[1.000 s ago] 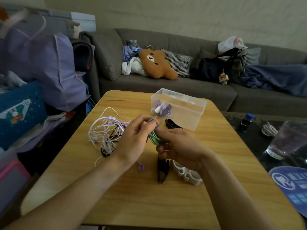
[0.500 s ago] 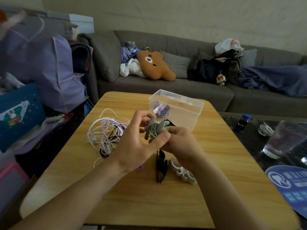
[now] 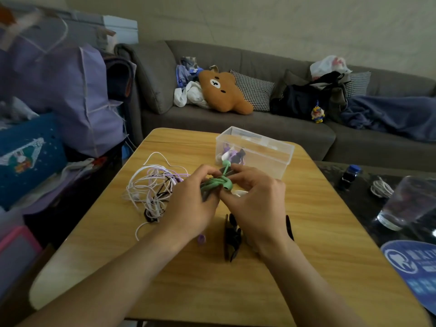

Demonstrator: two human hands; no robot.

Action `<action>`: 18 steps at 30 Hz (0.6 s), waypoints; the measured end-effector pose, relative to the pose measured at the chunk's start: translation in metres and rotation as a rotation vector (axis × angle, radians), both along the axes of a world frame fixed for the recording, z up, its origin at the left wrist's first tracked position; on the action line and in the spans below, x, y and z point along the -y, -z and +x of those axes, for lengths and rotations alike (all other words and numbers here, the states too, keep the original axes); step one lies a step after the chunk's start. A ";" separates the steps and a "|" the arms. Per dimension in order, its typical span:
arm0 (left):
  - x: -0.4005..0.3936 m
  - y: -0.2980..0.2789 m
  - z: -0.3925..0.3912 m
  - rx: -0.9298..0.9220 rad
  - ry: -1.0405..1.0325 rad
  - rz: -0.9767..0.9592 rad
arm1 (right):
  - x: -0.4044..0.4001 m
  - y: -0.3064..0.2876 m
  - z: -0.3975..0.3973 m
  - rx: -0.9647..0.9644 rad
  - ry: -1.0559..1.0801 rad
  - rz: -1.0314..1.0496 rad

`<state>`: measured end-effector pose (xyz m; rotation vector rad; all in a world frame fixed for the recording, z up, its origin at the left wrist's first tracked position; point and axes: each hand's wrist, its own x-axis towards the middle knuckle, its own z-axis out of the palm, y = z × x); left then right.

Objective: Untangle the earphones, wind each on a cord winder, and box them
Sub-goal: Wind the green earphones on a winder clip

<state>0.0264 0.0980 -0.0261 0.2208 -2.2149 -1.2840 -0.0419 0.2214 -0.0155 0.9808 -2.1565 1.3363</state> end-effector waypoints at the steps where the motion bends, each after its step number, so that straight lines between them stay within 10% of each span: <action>1: 0.000 0.001 -0.001 -0.018 -0.004 0.009 | 0.001 -0.001 0.001 -0.005 -0.004 -0.012; 18: -0.002 -0.004 -0.001 -0.090 -0.177 -0.254 | 0.008 0.006 0.008 0.049 0.062 0.103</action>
